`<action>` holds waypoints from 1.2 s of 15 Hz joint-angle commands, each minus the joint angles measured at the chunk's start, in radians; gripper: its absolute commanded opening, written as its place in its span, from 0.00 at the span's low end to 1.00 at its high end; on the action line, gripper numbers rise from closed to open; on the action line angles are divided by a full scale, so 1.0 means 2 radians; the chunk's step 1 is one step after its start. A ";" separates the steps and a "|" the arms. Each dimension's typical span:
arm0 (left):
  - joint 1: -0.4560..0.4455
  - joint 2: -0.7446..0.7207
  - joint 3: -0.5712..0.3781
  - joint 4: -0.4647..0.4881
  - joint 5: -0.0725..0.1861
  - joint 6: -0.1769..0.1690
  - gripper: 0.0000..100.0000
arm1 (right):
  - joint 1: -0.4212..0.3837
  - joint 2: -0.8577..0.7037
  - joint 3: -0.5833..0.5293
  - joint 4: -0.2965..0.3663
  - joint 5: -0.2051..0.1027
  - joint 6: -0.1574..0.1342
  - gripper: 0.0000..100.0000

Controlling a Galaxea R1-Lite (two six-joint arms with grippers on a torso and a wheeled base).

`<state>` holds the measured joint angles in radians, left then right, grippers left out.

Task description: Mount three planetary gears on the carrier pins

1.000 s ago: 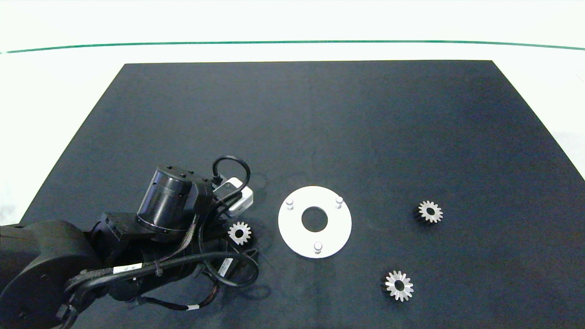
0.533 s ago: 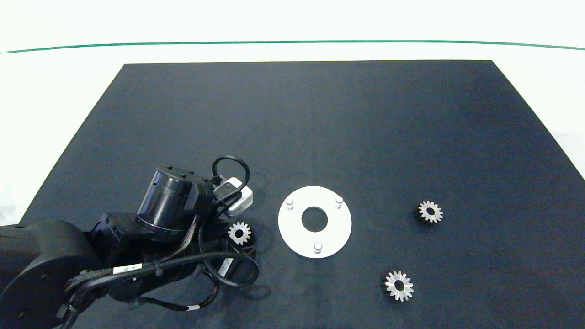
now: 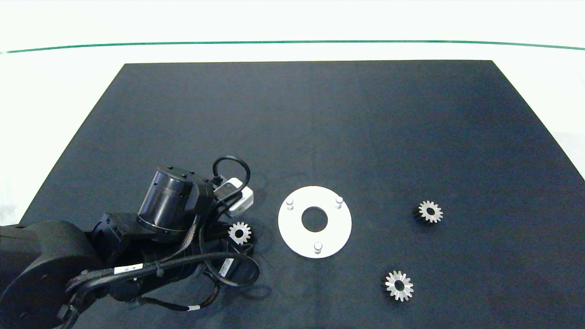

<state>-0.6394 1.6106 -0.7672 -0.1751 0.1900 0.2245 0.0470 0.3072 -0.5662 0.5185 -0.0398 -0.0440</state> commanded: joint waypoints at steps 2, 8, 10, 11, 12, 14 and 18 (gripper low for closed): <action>0.000 0.001 0.000 -0.001 0.001 0.001 0.40 | 0.000 0.001 -0.001 0.002 0.000 0.000 1.00; -0.001 0.005 0.000 -0.001 0.001 0.001 0.28 | 0.000 0.004 -0.001 0.002 0.000 0.000 1.00; -0.001 0.006 0.000 -0.001 0.001 0.001 0.25 | 0.000 0.004 -0.001 0.002 0.000 0.000 1.00; -0.002 0.006 0.001 -0.001 0.001 0.001 0.22 | 0.000 0.004 -0.001 0.002 0.000 0.000 1.00; -0.002 0.006 0.001 -0.001 0.001 0.001 0.20 | 0.000 0.004 -0.001 0.002 0.000 0.000 1.00; -0.002 0.005 0.001 0.000 0.000 0.001 0.16 | 0.000 0.004 -0.001 0.001 0.000 0.000 1.00; -0.002 0.005 -0.001 0.002 0.000 0.001 0.08 | 0.000 0.004 -0.002 0.000 0.000 0.000 1.00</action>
<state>-0.6440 1.6183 -0.7662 -0.1717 0.1889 0.2245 0.0470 0.3136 -0.5700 0.5155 -0.0398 -0.0440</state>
